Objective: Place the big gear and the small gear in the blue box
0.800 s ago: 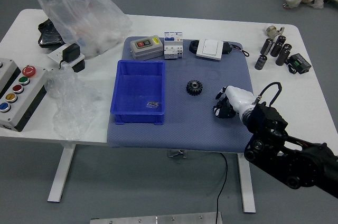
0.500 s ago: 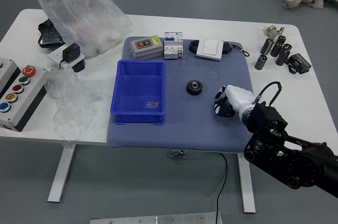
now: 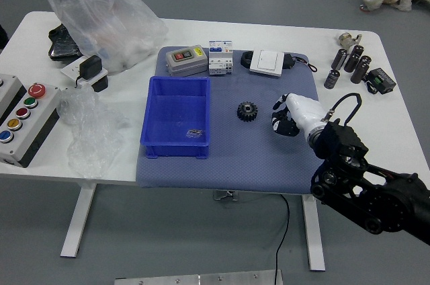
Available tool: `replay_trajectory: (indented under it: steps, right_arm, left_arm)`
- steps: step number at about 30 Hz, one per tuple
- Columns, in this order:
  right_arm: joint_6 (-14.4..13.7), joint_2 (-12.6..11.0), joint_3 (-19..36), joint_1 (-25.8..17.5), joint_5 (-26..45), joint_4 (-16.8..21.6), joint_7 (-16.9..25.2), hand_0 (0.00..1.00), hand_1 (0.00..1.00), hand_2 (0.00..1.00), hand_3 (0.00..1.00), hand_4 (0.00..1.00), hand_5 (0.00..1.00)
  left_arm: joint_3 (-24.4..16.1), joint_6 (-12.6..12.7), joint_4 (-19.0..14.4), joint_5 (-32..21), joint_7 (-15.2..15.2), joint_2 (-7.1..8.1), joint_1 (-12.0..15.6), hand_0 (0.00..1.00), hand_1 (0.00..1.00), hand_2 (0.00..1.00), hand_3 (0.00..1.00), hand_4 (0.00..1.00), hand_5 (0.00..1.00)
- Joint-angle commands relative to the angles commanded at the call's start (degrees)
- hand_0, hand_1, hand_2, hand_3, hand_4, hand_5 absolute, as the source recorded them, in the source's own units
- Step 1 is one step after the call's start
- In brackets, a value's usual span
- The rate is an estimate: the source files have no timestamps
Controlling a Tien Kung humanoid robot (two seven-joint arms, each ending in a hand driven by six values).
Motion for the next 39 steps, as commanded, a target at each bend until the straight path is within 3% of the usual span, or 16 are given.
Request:
replay_trajectory:
  steps: [4,10,11,17,22,23,28,29,34,35,39]
  right_arm:
    - [-0.9,1.9,-0.3,2.5,0.6,0.7,2.4,0.223,0.412,0.504,0.669,0.34,0.016]
    - [-2.6,7.4,-3.3,6.2,2.0,-2.2,5.1,0.222,0.416,0.507,0.666,0.344,0.014]
    - [-3.1,8.3,-3.8,6.7,2.2,-2.6,5.5,0.199,0.359,0.453,0.594,0.41,0.002]
    - [-5.9,11.4,-5.4,8.6,3.2,-2.9,7.9,0.181,0.344,0.428,0.566,0.421,0.002]
    - [-9.1,12.7,-7.6,10.8,5.6,-2.9,12.8,0.181,0.344,0.428,0.566,0.421,0.002]
    - [-8.8,12.8,-7.8,11.3,4.7,-3.1,13.8,0.271,0.487,0.588,0.647,0.423,0.002]
    - [-3.6,13.5,-9.7,13.4,-1.4,-5.3,18.3,0.271,0.487,0.588,0.647,0.423,0.002]
    - [-2.6,13.7,-10.3,13.6,-2.4,-5.9,18.4,0.473,0.683,0.747,0.705,0.574,0.17]
    - [0.6,14.4,-10.0,13.5,-7.0,-7.8,19.3,0.473,0.683,0.747,0.705,0.574,0.17]
    - [0.7,14.4,-9.5,13.4,-7.7,-7.9,19.4,0.585,0.821,0.876,0.857,0.641,0.208]
    - [1.1,14.3,-8.3,13.0,-8.6,-8.4,19.5,0.585,0.821,0.876,0.857,0.641,0.208]
  left_arm:
    - [-0.4,0.0,0.0,0.4,0.2,-0.02,0.1,0.613,0.47,0.507,0.65,0.668,0.355]
    - [-0.9,-0.2,0.0,1.2,0.4,-0.32,0.0,0.614,0.47,0.508,0.654,0.68,0.37]
    - [-0.9,-0.3,0.0,1.3,0.4,-0.39,-0.1,0.614,0.47,0.508,0.658,0.689,0.379]
    - [-1.2,-0.5,0.0,1.7,0.5,-0.73,-0.2,0.614,0.47,0.511,0.658,0.692,0.381]
    - [-1.5,-0.5,0.0,2.0,0.7,-0.72,-0.3,0.614,0.47,0.511,0.658,0.692,0.381]
    - [-1.6,-0.5,0.0,2.0,0.7,-0.68,-0.3,0.615,0.471,0.511,0.659,0.696,0.387]
    - [-1.7,-0.6,0.0,1.9,0.5,-0.36,-0.5,0.615,0.471,0.511,0.659,0.696,0.387]
    - [-1.8,-0.6,0.0,1.9,0.5,-0.29,-0.6,0.614,0.47,0.511,0.659,0.695,0.387]
    - [-2.0,-0.6,0.0,2.0,0.5,-0.05,-0.6,0.614,0.47,0.511,0.659,0.695,0.387]
    - [-2.1,-0.6,0.0,2.0,0.5,-0.05,-0.6,0.615,0.47,0.511,0.658,0.698,0.391]
    - [-2.3,-0.6,0.0,2.0,0.4,-0.02,-0.6,0.615,0.47,0.511,0.658,0.698,0.391]
